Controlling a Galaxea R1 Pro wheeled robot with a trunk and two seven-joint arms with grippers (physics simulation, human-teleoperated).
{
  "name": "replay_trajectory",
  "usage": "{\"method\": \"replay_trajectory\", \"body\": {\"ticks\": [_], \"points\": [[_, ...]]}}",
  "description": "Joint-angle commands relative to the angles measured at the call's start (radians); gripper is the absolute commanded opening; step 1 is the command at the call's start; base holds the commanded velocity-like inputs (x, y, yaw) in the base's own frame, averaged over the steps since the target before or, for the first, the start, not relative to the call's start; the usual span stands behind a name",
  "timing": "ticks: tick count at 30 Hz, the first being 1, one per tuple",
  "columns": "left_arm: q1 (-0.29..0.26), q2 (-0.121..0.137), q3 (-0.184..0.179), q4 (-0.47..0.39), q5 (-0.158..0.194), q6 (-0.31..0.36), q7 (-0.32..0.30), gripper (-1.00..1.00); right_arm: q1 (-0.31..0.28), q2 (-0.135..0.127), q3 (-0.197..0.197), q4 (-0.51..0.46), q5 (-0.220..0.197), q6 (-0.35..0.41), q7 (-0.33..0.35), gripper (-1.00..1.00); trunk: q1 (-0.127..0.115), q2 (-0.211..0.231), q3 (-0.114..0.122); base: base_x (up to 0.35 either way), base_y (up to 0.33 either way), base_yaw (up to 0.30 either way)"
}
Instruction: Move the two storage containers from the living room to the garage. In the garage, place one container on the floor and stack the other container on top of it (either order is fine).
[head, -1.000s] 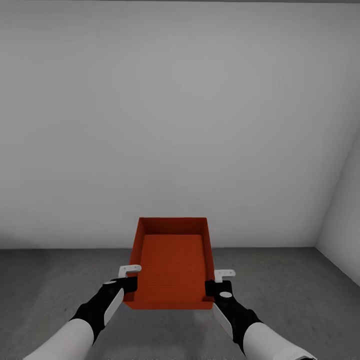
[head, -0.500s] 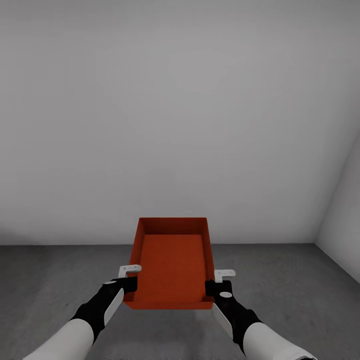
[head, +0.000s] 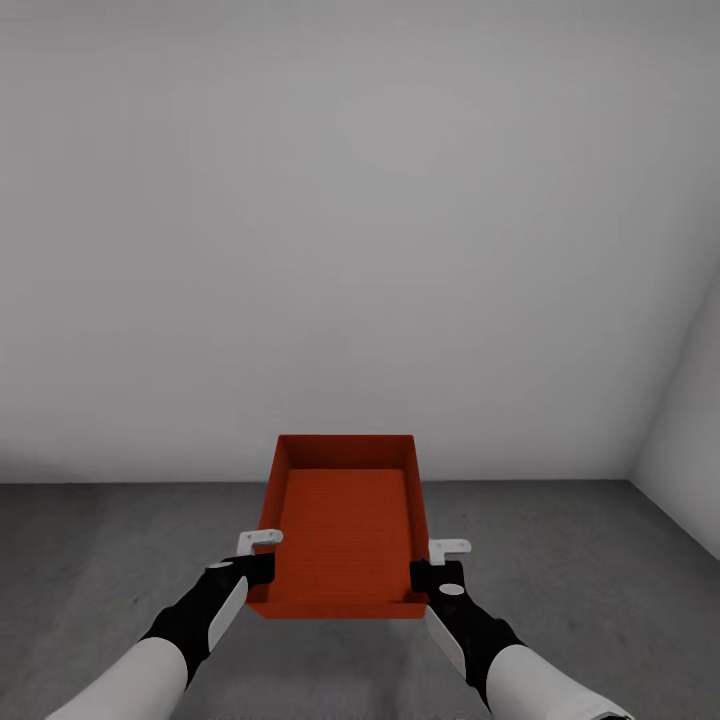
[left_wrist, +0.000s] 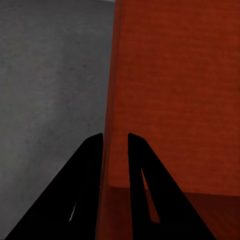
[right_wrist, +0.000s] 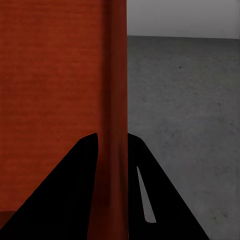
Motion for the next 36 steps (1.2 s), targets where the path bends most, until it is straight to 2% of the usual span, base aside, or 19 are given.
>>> {"method": "replay_trajectory", "body": {"ticks": [1,36], "points": [[-0.001,0.008,0.020,-0.005,-0.006,-0.046,0.014,-1.00,0.000,-0.001,0.020,0.001,-0.029,0.002,0.002,-1.00,0.000,-0.001,-0.003,0.000,0.000,0.000],[-0.001,0.008,0.020,-0.005,-0.006,-0.046,0.014,-1.00,0.000,-0.001,0.021,0.001,-0.029,0.002,0.002,-1.00,0.000,-0.001,-0.060,0.000,0.000,0.000]]}}
